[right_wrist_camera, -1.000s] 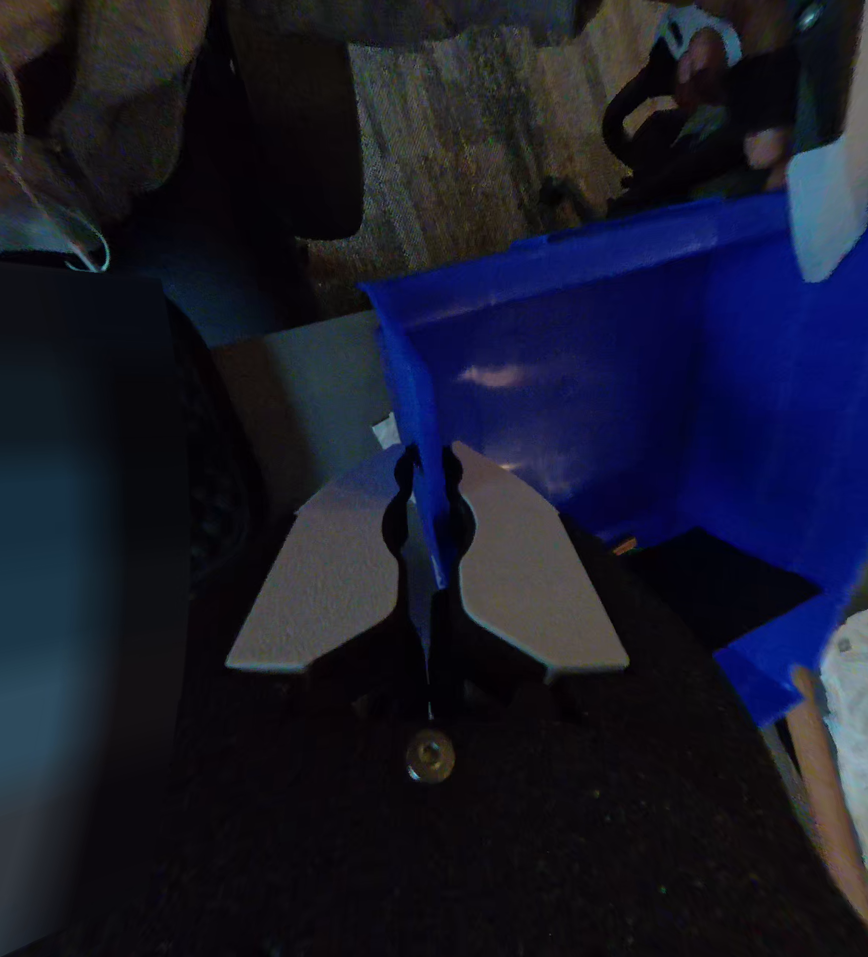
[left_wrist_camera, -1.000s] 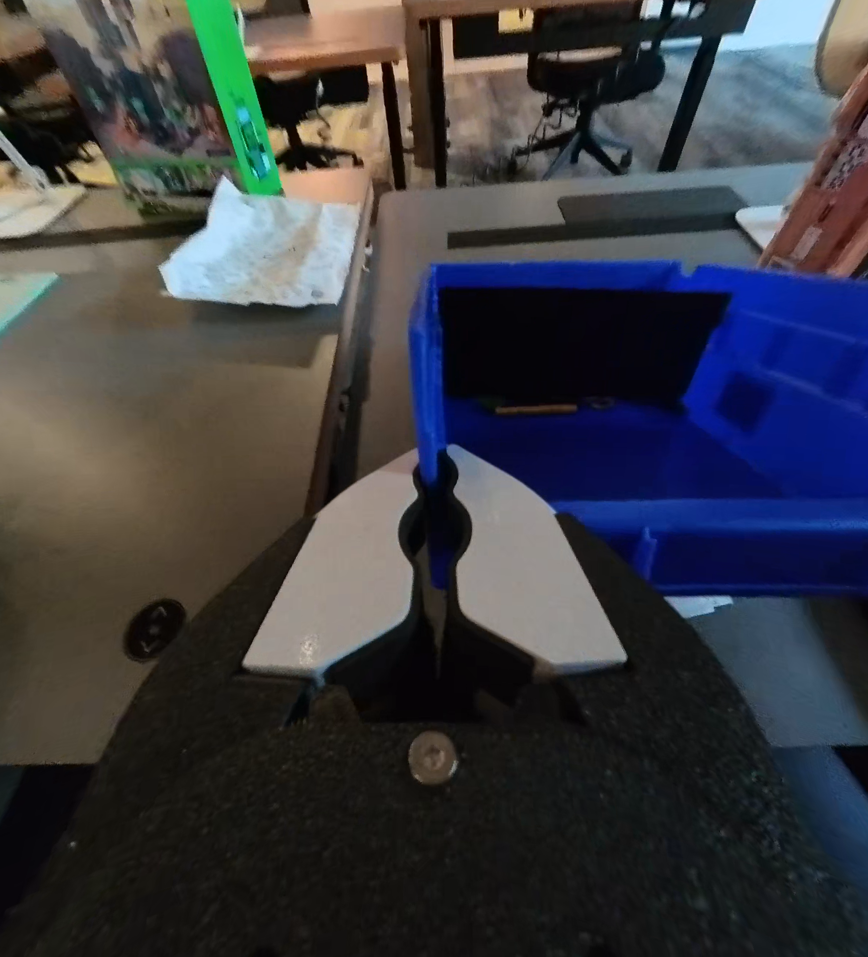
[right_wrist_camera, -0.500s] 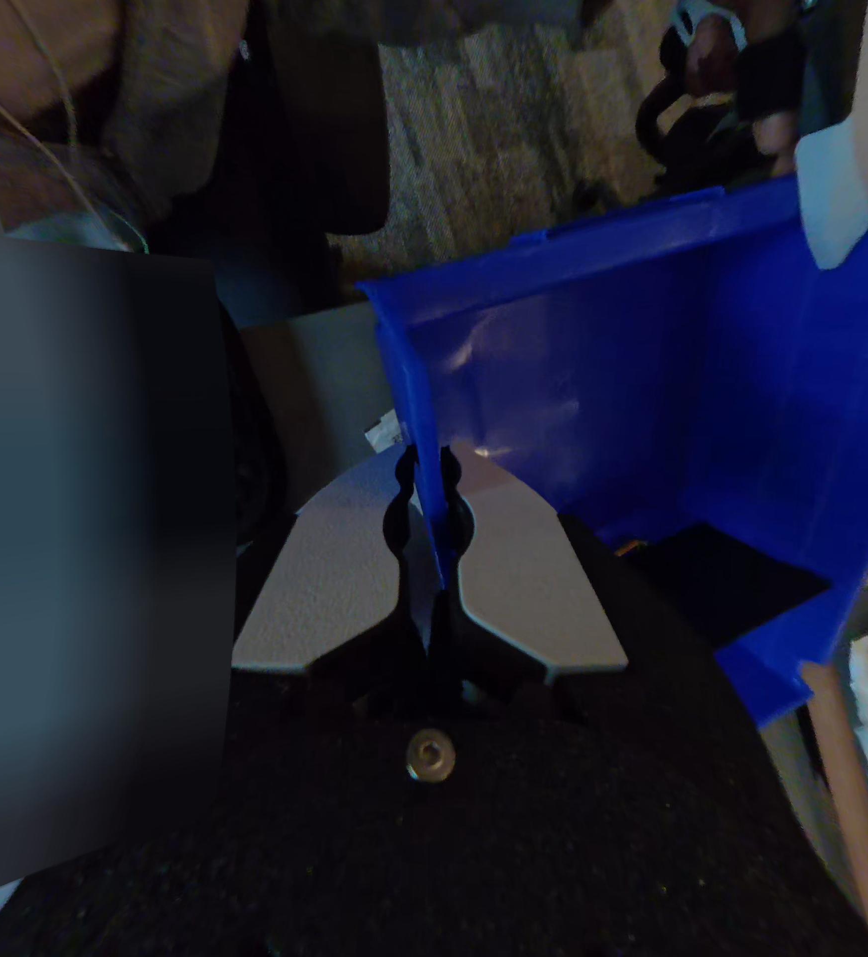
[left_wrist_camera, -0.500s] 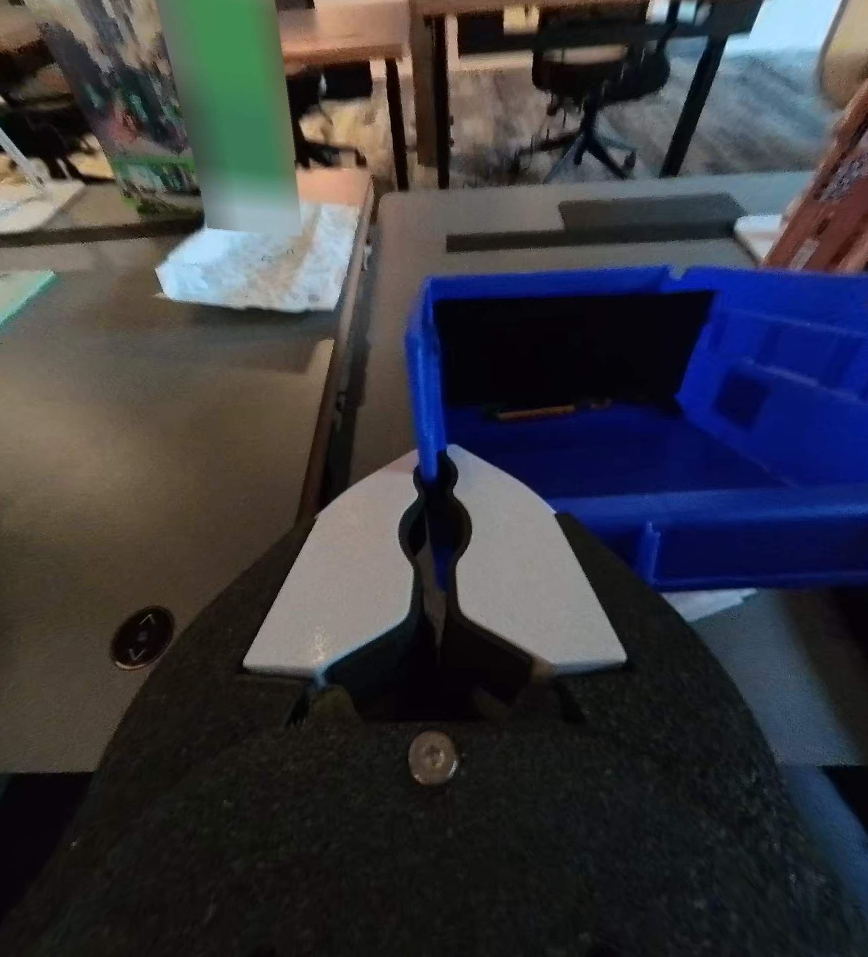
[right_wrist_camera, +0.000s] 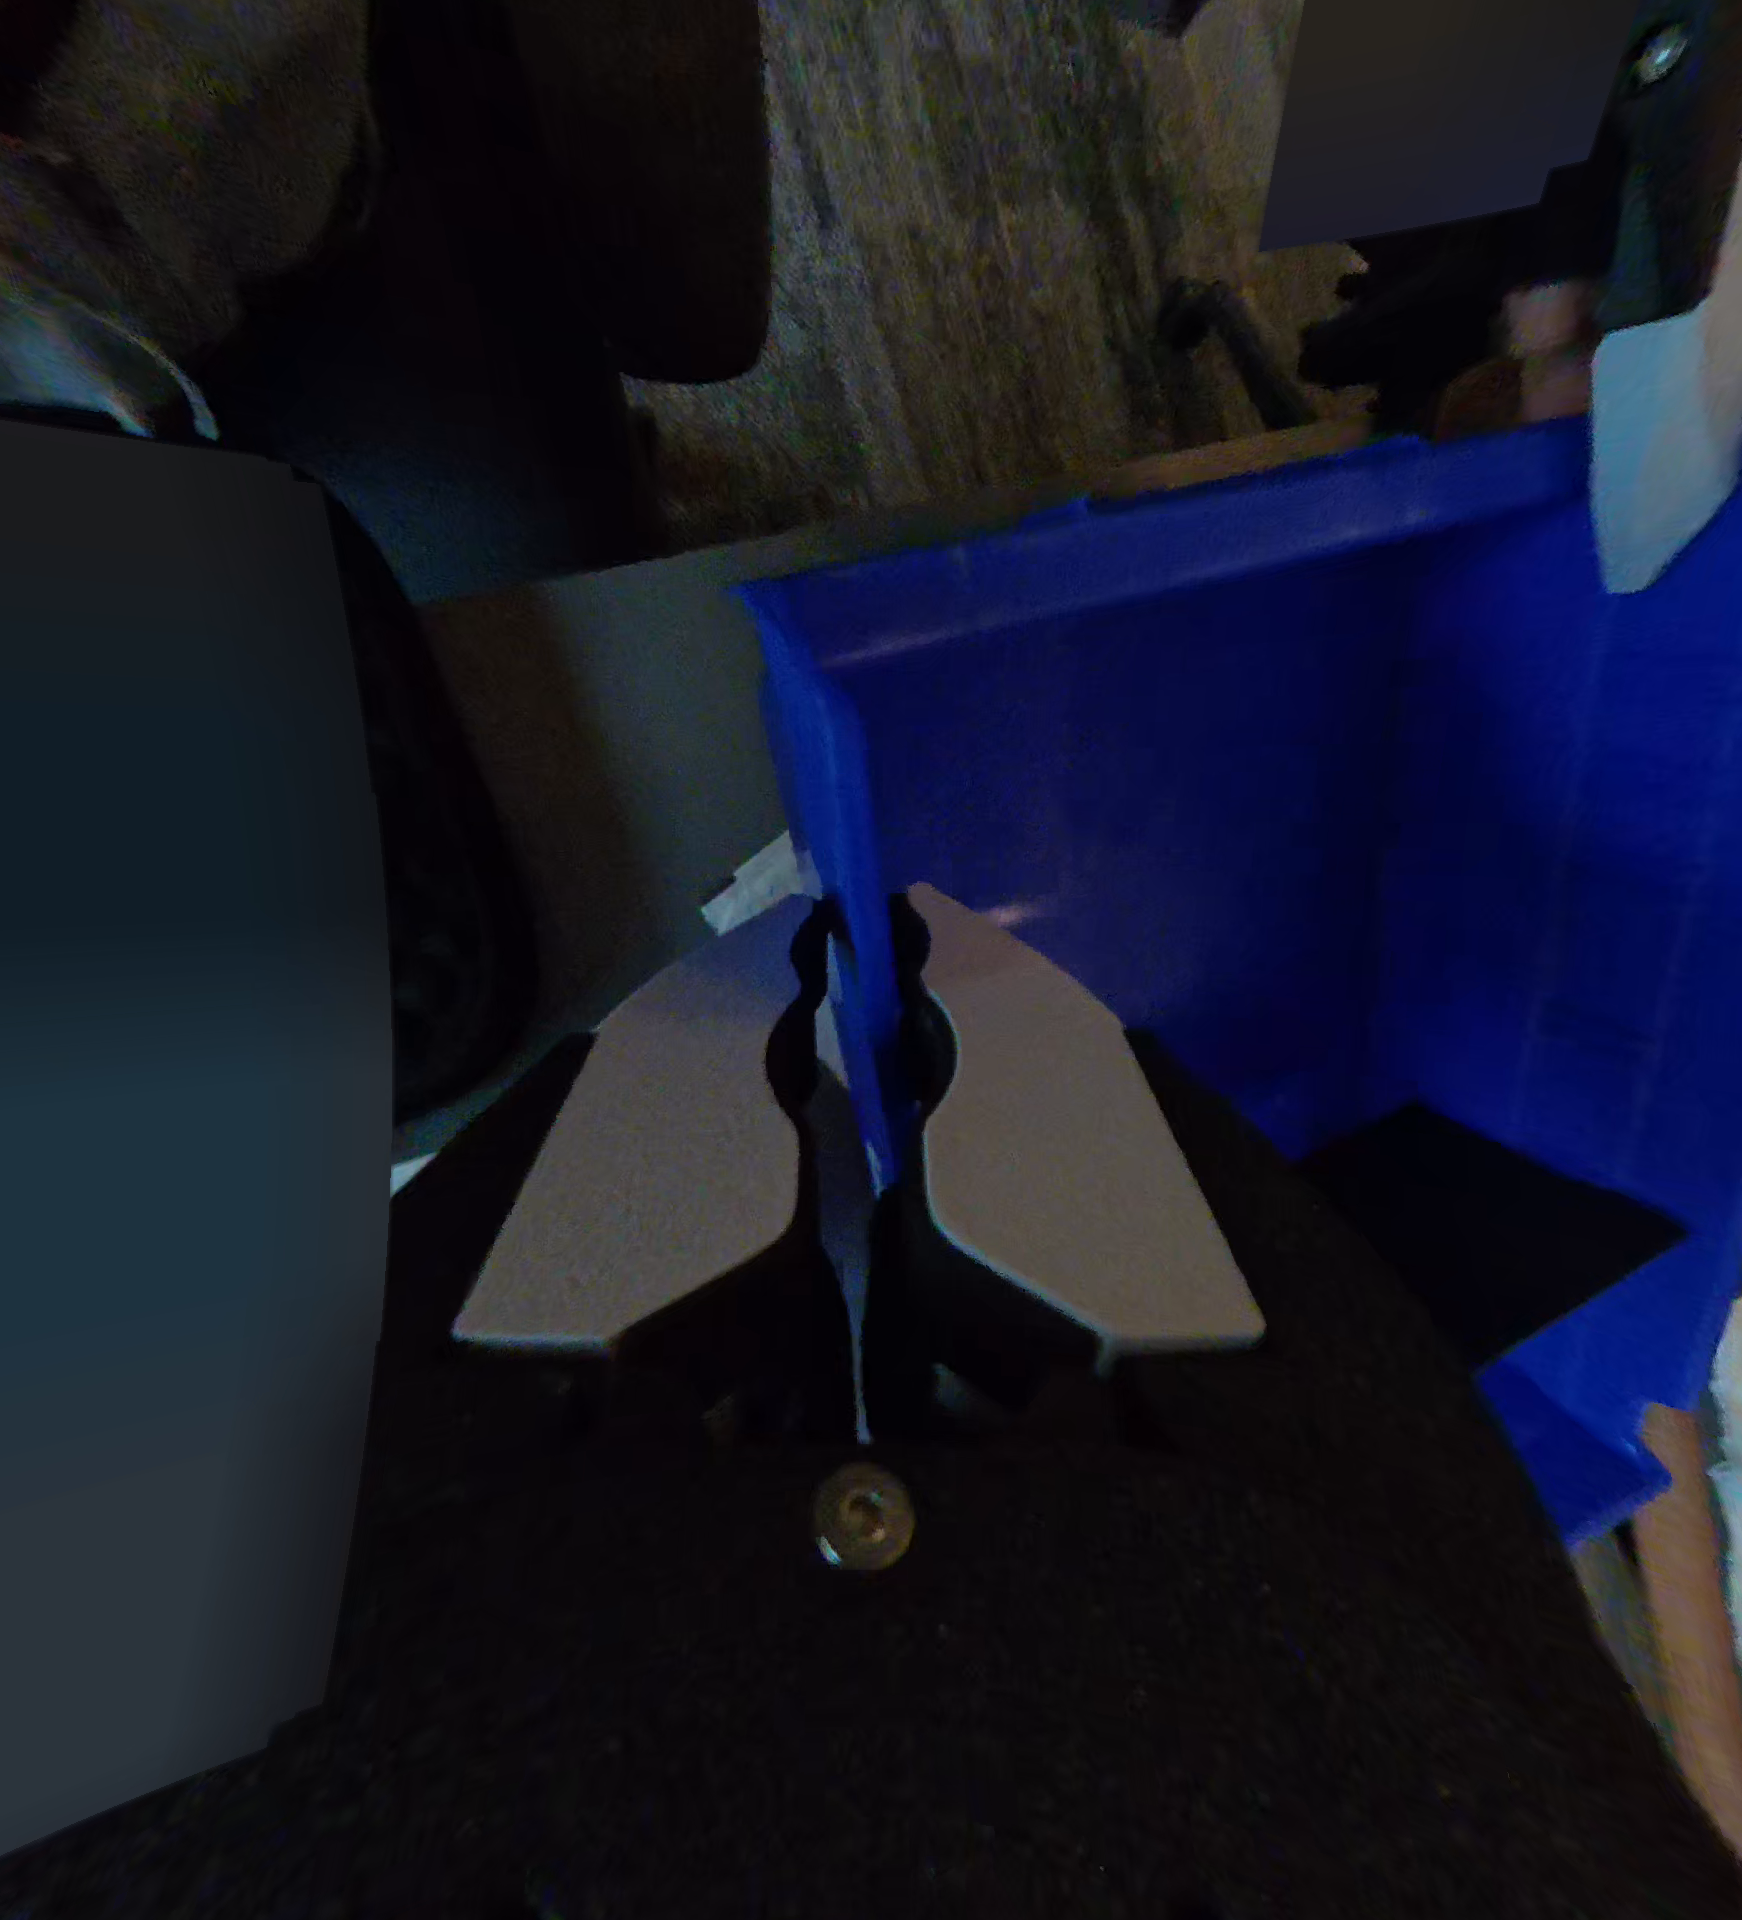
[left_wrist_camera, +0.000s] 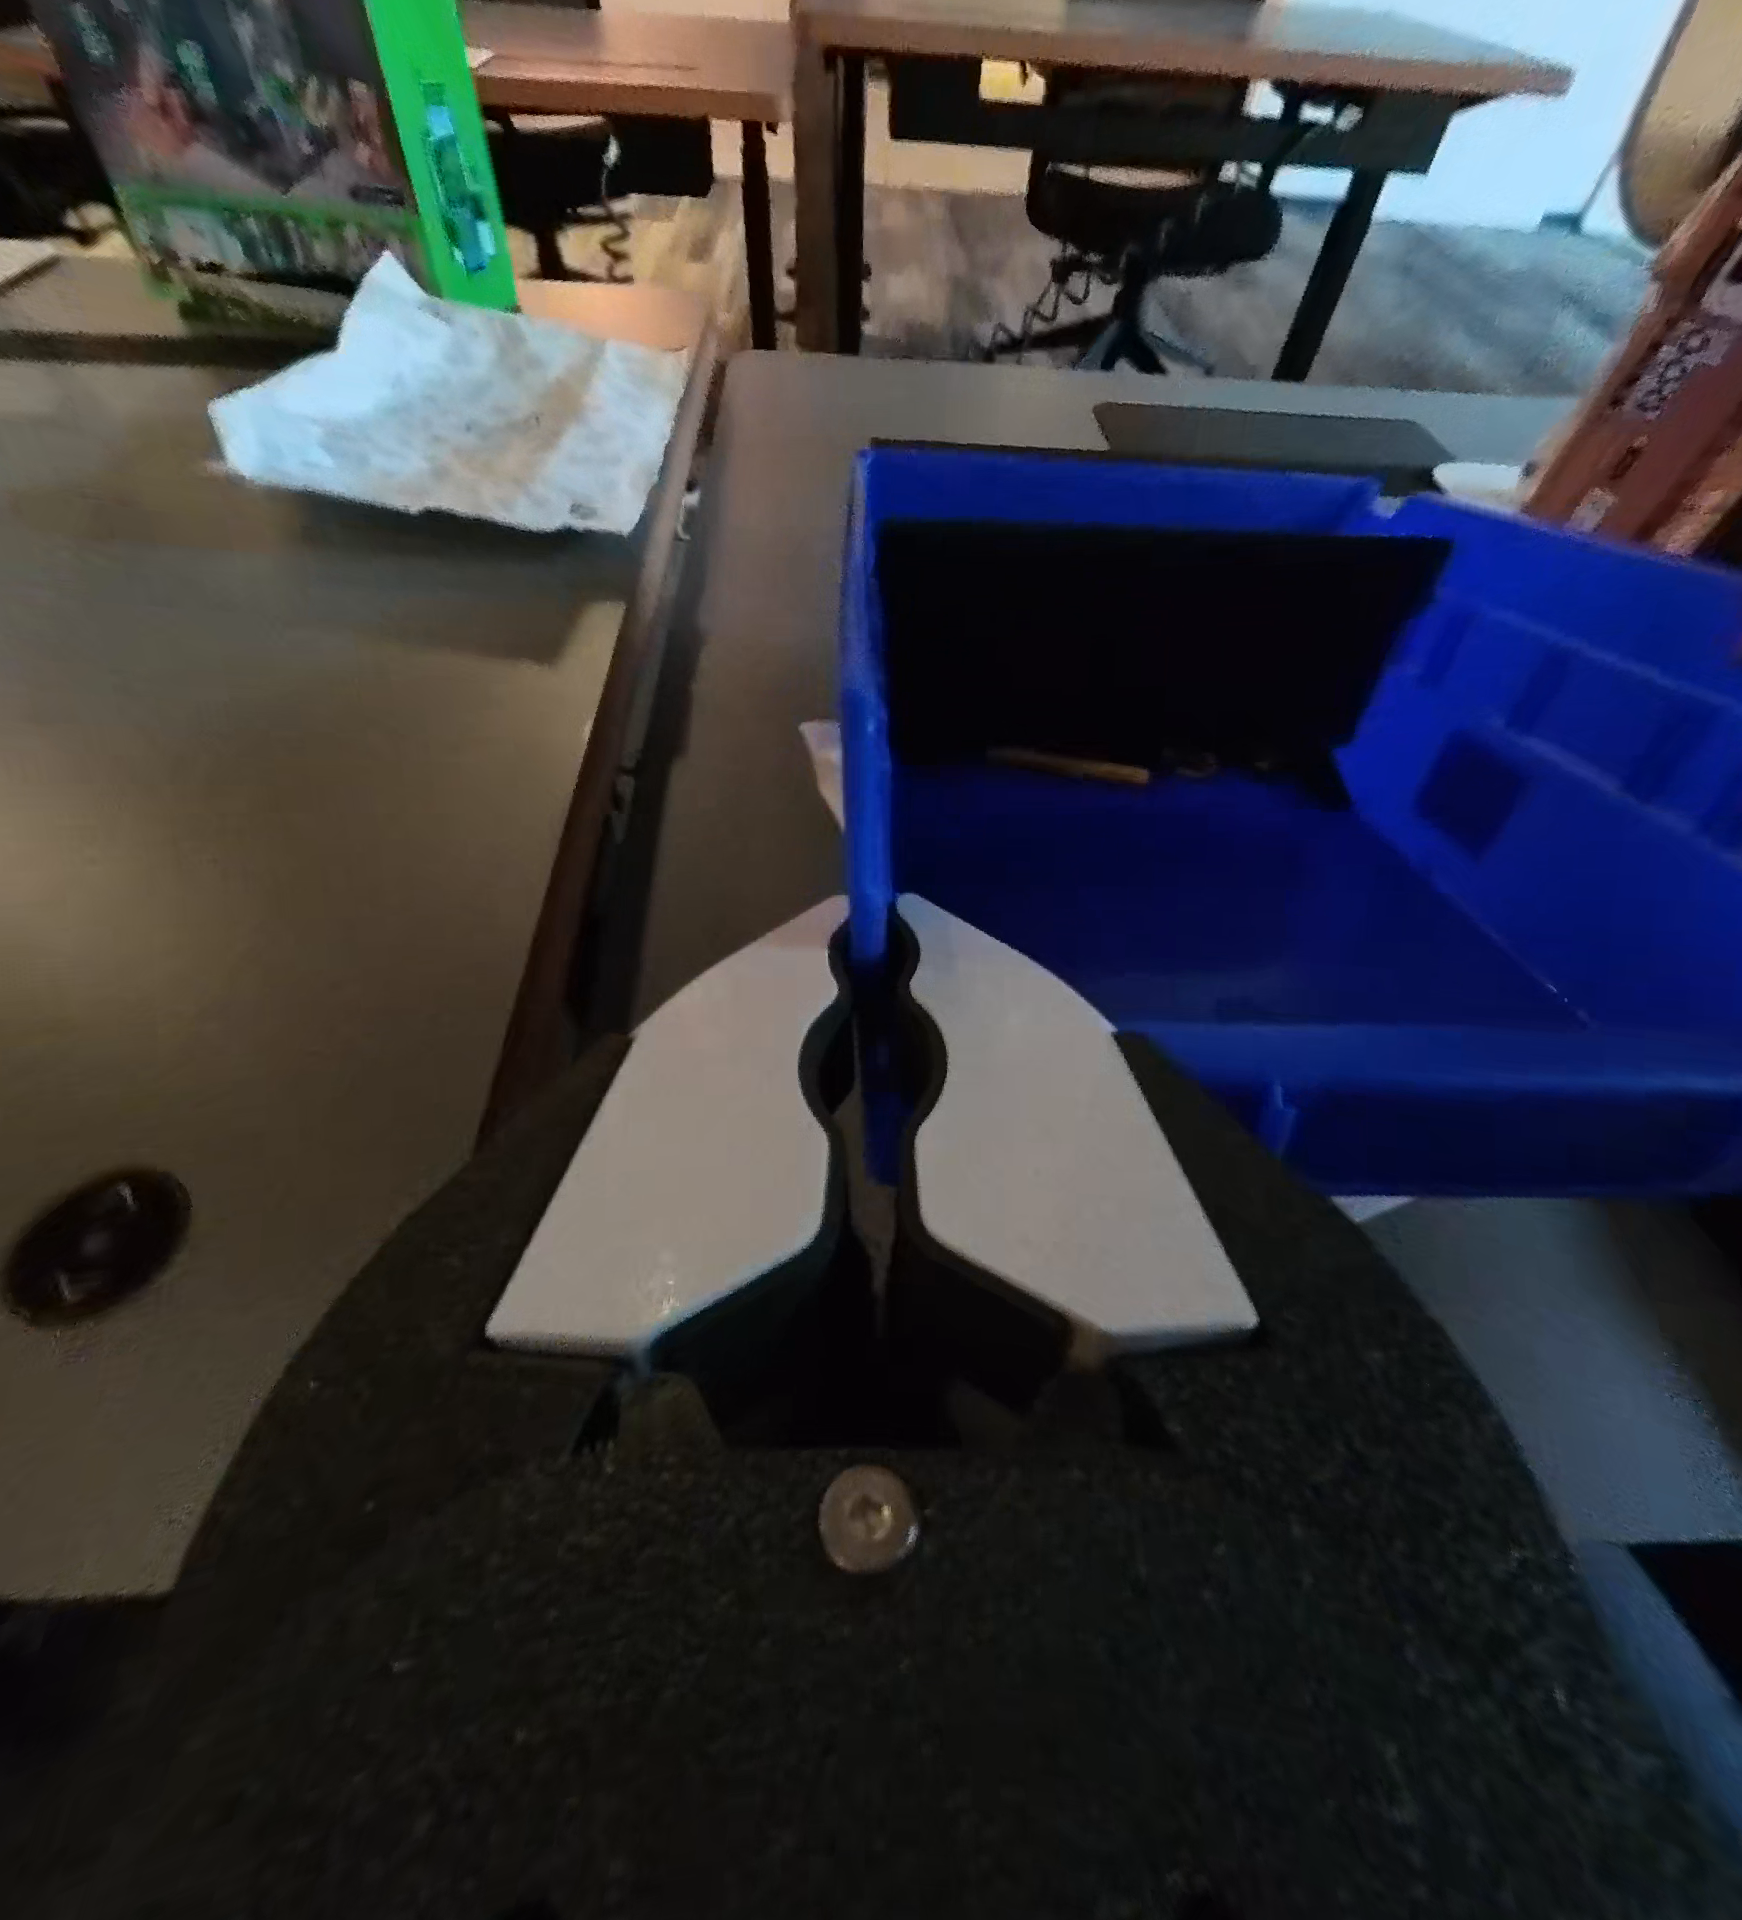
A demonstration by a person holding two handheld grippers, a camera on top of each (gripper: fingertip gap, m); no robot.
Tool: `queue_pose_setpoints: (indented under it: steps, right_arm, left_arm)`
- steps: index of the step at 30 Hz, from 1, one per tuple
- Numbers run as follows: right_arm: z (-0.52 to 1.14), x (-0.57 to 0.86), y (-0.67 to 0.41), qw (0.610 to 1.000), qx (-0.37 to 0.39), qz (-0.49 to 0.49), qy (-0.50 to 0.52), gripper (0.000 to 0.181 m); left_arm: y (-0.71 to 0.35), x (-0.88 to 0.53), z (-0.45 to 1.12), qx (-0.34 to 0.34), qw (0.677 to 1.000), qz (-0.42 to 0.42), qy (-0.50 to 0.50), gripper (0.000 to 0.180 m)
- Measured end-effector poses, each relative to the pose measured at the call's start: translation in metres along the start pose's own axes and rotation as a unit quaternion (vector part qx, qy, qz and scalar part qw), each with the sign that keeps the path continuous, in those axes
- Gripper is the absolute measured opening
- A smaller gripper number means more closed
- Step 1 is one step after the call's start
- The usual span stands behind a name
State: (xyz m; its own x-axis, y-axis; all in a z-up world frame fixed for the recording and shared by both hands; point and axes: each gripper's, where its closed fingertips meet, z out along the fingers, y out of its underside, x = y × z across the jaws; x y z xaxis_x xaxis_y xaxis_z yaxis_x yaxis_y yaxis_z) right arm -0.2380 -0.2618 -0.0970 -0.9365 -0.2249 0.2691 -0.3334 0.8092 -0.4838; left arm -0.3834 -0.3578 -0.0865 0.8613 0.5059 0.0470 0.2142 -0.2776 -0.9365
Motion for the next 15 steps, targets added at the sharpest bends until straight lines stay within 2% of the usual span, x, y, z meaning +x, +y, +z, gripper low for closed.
queue_pose_setpoints:
  steps: [1, 5, 7, 10, 12, 15]
  right_arm:
    - [0.005, 0.0, 0.001, 1.0, -0.005, -0.003, 0.004, 0.012]
    - [0.027, -0.003, 0.004, 0.999, -0.03, -0.004, 0.024, 0.016]
    - [0.028, -0.004, 0.005, 0.998, -0.026, 0.028, 0.041, 0.023]
    - [-0.004, -0.002, -0.003, 0.991, 0.046, 0.105, 0.063, 0.035]
    - [-0.048, 0.017, -0.001, 0.971, 0.105, 0.18, 0.118, 0.04]
    - [-0.106, 0.053, 0.037, 0.92, 0.092, 0.315, 0.215, 0.039]
  left_arm:
    - [0.007, -0.001, 0.0, 0.003, 1.0, -0.002, -0.001, 0.001]
    - [0.035, -0.003, 0.0, -0.005, 1.0, -0.018, -0.008, 0.001]
    - [0.046, -0.002, 0.002, -0.01, 1.0, -0.028, -0.001, 0.003]
    - [0.052, -0.004, 0.001, -0.005, 0.999, -0.041, 0.003, 0.008]
    - [0.049, -0.007, -0.004, 0.004, 0.999, -0.041, 0.0, 0.017]
    - [0.05, -0.017, -0.019, -0.013, 0.999, -0.023, -0.039, 0.044]
